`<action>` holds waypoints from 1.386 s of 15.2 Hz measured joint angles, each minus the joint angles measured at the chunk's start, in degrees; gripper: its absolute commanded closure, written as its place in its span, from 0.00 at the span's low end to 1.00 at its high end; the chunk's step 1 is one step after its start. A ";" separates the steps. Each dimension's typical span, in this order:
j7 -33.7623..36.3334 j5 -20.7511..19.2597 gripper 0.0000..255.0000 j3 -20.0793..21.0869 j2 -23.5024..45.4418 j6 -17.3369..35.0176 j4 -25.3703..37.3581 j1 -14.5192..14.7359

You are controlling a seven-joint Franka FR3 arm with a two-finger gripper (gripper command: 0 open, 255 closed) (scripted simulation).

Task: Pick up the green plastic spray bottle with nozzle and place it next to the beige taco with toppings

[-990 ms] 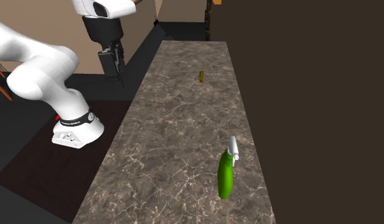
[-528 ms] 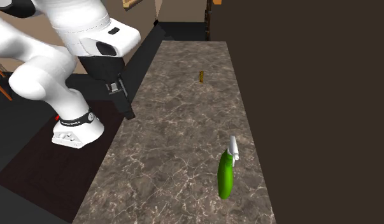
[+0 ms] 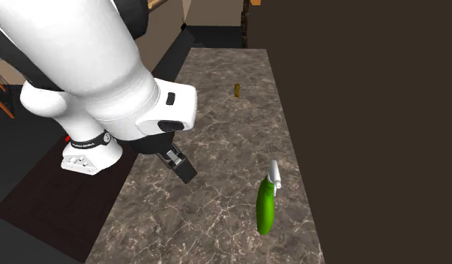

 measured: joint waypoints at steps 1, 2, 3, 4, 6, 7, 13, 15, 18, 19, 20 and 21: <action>-5.09 3.46 0.00 -3.39 3.46 0.23 1.54 2.51; -10.70 7.85 0.00 -7.19 8.04 -0.07 3.60 5.17; -17.17 13.58 0.00 -10.73 13.93 -1.65 6.42 7.16; -24.01 20.09 0.00 -12.83 20.50 -4.38 9.75 7.28; -35.49 30.94 0.00 -11.24 31.61 -9.65 15.88 2.43; -39.68 34.48 0.00 -8.96 35.64 -11.84 18.80 -1.10; -54.11 46.37 0.00 3.90 53.62 -23.47 38.82 -18.52; -56.13 48.89 0.00 7.72 59.22 -27.20 47.54 -23.24; -58.37 51.38 0.00 12.29 66.70 -32.29 60.15 -29.36; -58.61 51.81 0.00 13.02 67.93 -32.94 62.11 -30.18; -58.90 52.11 0.00 13.46 68.73 -32.94 62.89 -30.52; -59.02 52.30 0.00 13.72 69.23 -32.88 63.32 -30.68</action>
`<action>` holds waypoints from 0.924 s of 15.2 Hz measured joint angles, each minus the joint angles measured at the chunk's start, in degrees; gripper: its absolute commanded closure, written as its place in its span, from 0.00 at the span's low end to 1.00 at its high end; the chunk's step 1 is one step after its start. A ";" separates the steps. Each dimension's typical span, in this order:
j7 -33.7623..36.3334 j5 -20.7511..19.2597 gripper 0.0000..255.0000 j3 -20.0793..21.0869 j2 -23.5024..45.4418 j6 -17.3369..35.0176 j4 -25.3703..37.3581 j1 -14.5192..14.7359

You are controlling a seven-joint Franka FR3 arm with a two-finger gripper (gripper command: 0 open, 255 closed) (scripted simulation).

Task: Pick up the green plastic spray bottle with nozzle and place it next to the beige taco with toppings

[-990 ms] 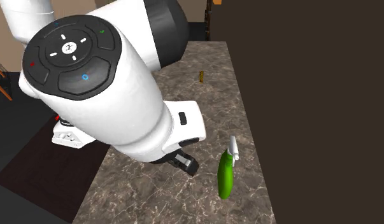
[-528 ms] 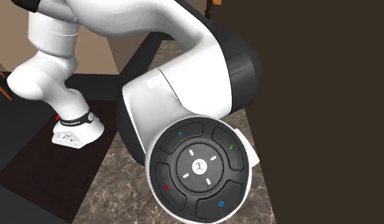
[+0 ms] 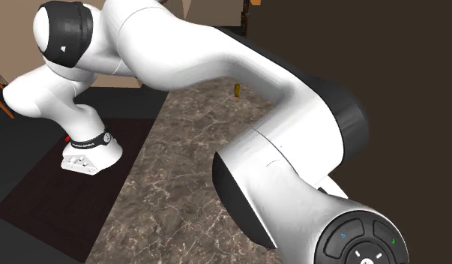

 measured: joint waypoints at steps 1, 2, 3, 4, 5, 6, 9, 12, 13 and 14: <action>-0.21 0.09 0.00 0.09 -0.01 0.52 -0.64 0.42; -0.57 0.11 0.00 0.07 -0.24 1.23 -1.80 1.03; -0.94 0.16 0.00 0.08 -0.31 1.85 -2.71 1.44; -1.27 0.24 0.00 0.10 -0.37 2.59 -3.69 1.92; -1.40 0.32 0.00 0.16 -0.36 3.08 -4.25 2.27; -1.45 0.35 0.00 0.17 -0.42 3.34 -4.62 2.50; -1.51 0.39 0.00 0.18 -0.44 3.58 -4.90 2.67; -1.52 0.40 1.00 0.19 -0.44 3.60 -4.92 2.68; -1.52 0.40 1.00 0.19 -0.44 3.60 -4.92 2.68; -1.52 0.40 1.00 0.19 -0.44 3.61 -4.92 2.68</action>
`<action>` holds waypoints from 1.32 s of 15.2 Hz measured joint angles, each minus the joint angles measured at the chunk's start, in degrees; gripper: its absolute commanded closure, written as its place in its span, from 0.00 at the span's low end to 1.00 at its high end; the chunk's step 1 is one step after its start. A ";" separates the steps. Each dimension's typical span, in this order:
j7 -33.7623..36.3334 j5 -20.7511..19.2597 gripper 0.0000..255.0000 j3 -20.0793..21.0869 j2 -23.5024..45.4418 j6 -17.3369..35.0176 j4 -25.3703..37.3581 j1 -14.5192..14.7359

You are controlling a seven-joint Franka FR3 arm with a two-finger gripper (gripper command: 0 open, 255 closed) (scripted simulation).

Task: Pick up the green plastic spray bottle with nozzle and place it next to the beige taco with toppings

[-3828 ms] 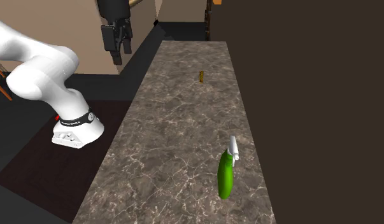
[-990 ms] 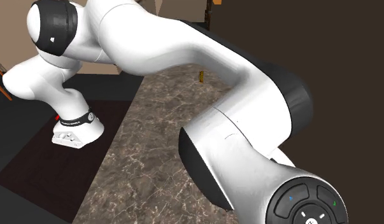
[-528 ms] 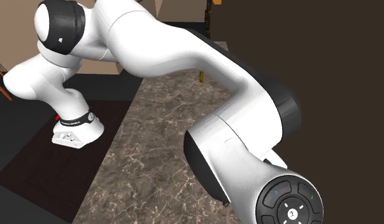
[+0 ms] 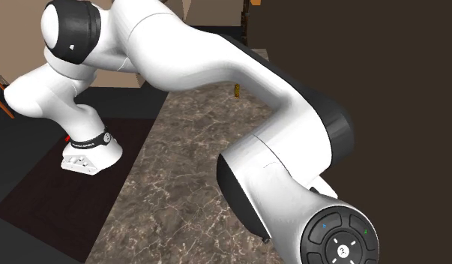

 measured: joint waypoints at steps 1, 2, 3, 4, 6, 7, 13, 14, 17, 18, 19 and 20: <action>0.00 0.00 1.00 0.00 0.00 0.00 0.00 0.00; 0.00 0.00 1.00 0.00 0.00 0.00 0.00 0.00; 0.00 0.00 1.00 0.00 0.00 0.00 0.00 0.00; 0.00 0.00 1.00 0.00 0.00 0.00 0.00 0.00; 0.00 0.00 1.00 0.00 0.00 -0.01 0.00 0.00; 0.00 0.00 1.00 0.00 0.00 -0.01 0.00 0.00; 0.99 -0.59 1.00 -0.47 -1.42 -1.70 0.73 0.00; 1.29 -0.70 1.00 -0.55 -1.73 -2.07 0.93 0.05; 2.13 -1.00 1.00 -0.76 -2.43 -3.43 2.02 -0.20; 2.36 -1.11 1.00 -0.84 -2.69 -3.81 2.24 -0.24; 2.61 -1.24 1.00 -0.95 -3.01 -4.32 2.55 -0.32; 2.98 -1.27 1.00 -0.94 -2.98 -5.03 3.51 -0.75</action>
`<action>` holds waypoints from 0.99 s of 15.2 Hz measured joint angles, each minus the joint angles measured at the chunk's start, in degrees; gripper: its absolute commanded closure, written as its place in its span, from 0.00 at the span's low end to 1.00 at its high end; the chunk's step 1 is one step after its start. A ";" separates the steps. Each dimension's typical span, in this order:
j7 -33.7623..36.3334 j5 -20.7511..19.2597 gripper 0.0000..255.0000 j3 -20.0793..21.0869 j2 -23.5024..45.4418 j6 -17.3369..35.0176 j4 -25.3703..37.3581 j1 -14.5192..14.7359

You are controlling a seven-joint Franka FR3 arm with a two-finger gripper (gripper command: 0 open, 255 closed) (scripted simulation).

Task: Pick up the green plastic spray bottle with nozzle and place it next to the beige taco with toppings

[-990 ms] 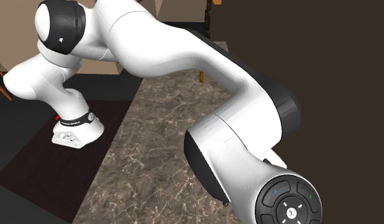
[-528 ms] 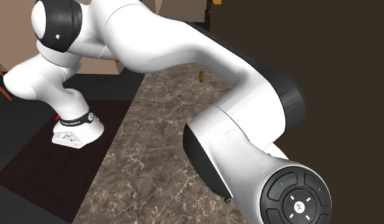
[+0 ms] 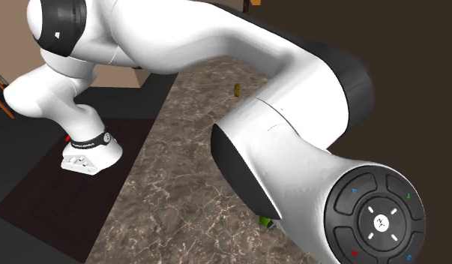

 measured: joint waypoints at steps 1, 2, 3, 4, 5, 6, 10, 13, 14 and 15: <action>0.47 0.00 1.00 0.02 -0.03 -0.55 0.77 -0.21; 0.88 -0.03 1.00 0.02 -0.14 -1.17 1.51 -0.44; 1.13 -0.18 1.00 -0.10 -0.58 -1.60 1.60 -0.38; 1.44 -0.26 1.00 -0.16 -0.84 -2.09 1.99 -0.46; 1.89 -0.26 1.00 -0.13 -0.86 -2.75 2.89 -0.78; 2.15 -0.30 1.00 -0.16 -0.99 -3.23 3.37 -0.96; 3.59 -0.36 1.00 -0.18 -1.56 -5.30 5.63 -1.61; 3.76 -1.36 1.00 -1.08 -4.66 -4.51 1.62 1.18; 3.63 -2.08 1.00 -1.69 -6.71 -3.52 -1.52 3.22; 4.12 -2.42 1.00 -1.96 -7.99 -2.78 -3.26 4.83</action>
